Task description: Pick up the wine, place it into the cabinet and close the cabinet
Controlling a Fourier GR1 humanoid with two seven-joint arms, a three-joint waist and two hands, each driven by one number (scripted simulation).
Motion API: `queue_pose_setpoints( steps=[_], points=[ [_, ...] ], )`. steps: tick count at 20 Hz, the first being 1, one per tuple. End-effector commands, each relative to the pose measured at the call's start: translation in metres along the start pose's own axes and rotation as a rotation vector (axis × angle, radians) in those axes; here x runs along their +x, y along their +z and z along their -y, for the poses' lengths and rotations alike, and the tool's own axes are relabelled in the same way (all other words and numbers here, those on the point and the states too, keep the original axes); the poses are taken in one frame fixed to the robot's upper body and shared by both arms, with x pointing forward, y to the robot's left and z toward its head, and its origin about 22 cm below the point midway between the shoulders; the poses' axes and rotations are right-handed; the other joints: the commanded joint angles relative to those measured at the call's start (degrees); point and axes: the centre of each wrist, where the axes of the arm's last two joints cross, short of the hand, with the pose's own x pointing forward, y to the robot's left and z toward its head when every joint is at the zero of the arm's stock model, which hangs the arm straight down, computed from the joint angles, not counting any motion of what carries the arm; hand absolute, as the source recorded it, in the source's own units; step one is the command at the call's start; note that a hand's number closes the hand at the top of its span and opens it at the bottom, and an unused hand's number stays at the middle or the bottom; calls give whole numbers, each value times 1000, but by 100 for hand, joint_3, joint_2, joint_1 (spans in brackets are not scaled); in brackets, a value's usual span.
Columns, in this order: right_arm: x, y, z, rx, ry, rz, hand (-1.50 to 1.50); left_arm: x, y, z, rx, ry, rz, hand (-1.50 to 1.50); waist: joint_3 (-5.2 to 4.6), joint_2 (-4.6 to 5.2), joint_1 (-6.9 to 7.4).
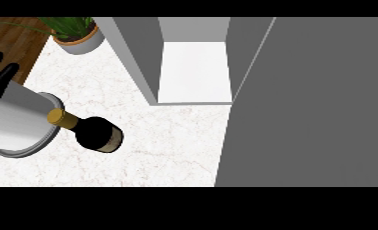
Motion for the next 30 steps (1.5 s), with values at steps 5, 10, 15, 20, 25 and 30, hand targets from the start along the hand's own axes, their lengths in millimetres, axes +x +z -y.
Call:
queue_pose_setpoints(
  steps=[5,10,15,20,25,30],
  points=[
    [32,15,-2,-48,63,106,-150,-36,-10,-15,12,-14,-33,-150,-3,14,2],
    [38,37,-4,-50,61,86,-150,-54,1,-15,31,-23,-62,-150,-1,-16,-50],
    [40,29,3,-40,76,90,-150,-96,10,-29,32,-22,-70,-150,-2,6,-23],
    [35,27,-2,-57,48,89,-150,-123,10,-46,58,-25,-86,-150,0,7,-18],
    [46,29,-5,-45,57,87,-150,-126,16,-46,96,-75,-86,-150,-3,-7,0],
    [45,31,-4,-34,75,91,-150,-152,26,-56,99,-80,-121,-150,1,-4,-28]
  ],
)
